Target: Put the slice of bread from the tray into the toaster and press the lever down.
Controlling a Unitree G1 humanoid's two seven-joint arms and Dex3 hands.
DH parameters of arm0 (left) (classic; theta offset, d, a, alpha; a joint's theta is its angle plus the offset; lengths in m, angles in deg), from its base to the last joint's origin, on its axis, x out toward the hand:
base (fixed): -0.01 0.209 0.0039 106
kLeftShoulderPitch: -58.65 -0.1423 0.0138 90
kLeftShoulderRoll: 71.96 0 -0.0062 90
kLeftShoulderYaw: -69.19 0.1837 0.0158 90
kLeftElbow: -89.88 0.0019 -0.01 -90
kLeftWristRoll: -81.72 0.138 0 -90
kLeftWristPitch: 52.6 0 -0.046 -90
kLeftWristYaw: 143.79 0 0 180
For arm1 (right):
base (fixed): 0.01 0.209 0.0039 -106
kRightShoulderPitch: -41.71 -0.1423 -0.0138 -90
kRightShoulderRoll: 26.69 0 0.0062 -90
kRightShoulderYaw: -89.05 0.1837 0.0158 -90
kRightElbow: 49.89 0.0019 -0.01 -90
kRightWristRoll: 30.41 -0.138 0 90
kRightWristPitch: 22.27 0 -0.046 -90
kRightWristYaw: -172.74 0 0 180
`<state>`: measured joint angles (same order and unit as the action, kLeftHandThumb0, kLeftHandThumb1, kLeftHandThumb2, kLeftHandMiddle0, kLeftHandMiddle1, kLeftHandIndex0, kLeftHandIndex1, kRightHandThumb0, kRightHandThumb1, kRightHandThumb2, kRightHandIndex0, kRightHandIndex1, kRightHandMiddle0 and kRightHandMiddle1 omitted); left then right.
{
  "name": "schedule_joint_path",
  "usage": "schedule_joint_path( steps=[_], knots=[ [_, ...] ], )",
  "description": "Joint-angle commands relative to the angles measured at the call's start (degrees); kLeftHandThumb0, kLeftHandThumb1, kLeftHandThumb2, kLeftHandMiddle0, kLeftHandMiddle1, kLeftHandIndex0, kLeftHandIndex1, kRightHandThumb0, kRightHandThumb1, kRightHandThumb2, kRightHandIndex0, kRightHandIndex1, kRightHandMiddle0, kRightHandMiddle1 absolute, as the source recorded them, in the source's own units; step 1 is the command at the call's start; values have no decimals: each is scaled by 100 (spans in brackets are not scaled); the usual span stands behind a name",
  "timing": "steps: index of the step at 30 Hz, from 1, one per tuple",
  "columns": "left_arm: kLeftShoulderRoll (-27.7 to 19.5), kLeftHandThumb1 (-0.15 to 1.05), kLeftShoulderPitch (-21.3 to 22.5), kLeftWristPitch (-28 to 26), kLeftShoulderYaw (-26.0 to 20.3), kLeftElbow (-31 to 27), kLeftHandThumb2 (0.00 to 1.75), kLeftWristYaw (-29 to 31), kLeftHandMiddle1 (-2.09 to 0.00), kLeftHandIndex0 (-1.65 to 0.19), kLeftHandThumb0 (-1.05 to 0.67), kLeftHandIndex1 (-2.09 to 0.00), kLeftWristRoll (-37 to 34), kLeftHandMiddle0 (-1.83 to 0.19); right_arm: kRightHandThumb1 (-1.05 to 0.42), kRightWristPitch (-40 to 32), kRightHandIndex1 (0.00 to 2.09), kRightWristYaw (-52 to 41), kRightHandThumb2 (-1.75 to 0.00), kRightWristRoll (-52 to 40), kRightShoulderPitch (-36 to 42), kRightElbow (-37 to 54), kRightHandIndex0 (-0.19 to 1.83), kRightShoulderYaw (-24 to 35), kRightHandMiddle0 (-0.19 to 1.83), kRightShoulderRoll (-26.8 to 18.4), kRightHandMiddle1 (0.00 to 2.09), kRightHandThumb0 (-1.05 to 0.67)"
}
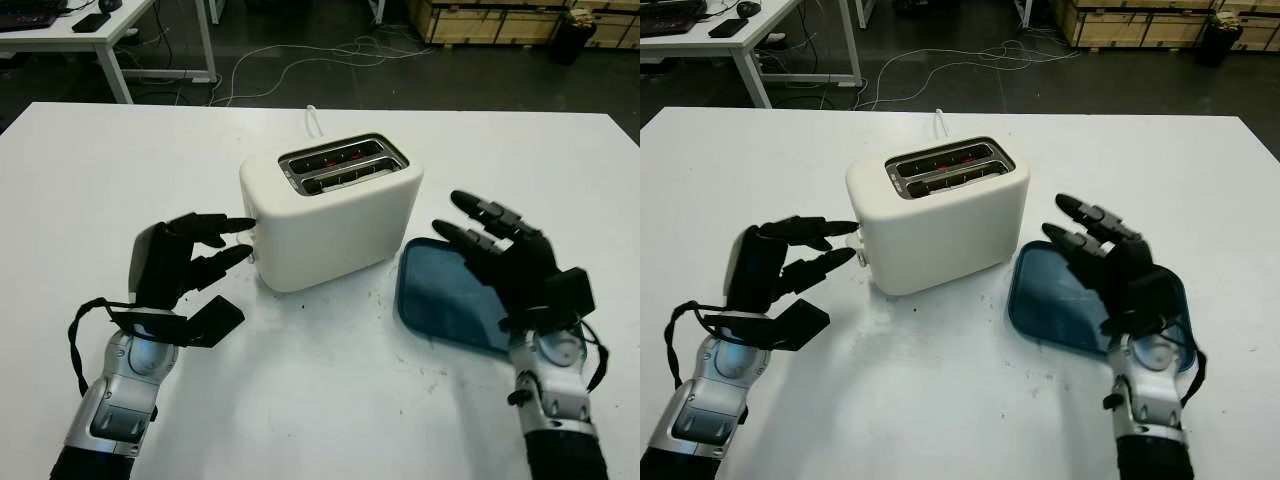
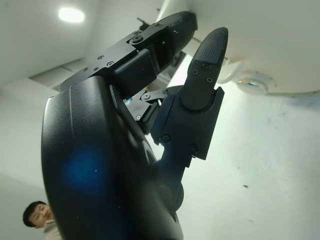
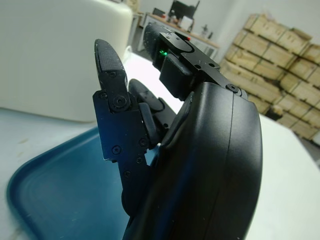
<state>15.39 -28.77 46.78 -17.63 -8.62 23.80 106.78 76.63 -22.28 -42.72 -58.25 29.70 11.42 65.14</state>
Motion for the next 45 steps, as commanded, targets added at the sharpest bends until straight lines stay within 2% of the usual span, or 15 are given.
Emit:
schedule_joint_path(
  steps=[1,10,15,23,31,36,41,45],
  knots=[
    [60,89,-57,-120,-67,-77,1,37,-114,-107,-59,0,80,-72,-87,-87,2,-54,0,-35,-180,-84,88,46,75,-118,0,-39],
    [149,87,-109,-579,-102,-159,0,213,-110,-102,-60,0,281,-68,-86,-253,1,-309,0,135,-399,-390,90,-89,76,-408,0,-39],
    [185,87,-123,-1007,-73,-279,0,394,-114,-97,-65,0,407,-62,-84,-169,0,-511,0,217,-464,-572,88,-232,76,-503,0,-52],
    [69,85,-63,-1124,-119,-331,0,642,-116,-94,-65,0,406,-55,-84,-196,0,-713,0,409,-673,-690,83,-383,71,-698,0,-52],
    [-704,84,363,-1003,-466,-372,0,1293,-119,-98,-64,-3,258,-57,-82,30,0,-1005,0,648,-1412,-924,78,-339,67,-1312,0,-41],
    [-1225,82,723,-1068,-655,-315,0,1817,-124,-101,-63,-5,225,-56,-83,347,1,-1187,0,917,-1879,-1198,76,-403,66,-1777,0,-44],
    [-1534,77,1098,-1123,-741,-201,0,2149,-124,-108,-60,-9,177,-63,-84,830,1,-1363,0,1161,-2337,-1696,78,-485,66,-2153,0,-47],
    [-1652,74,1371,-1331,-734,-233,0,2393,-106,-105,-59,-9,181,-71,-84,788,1,-1467,0,1372,-2620,-1846,78,-627,67,-2360,1,-51]
  ],
)
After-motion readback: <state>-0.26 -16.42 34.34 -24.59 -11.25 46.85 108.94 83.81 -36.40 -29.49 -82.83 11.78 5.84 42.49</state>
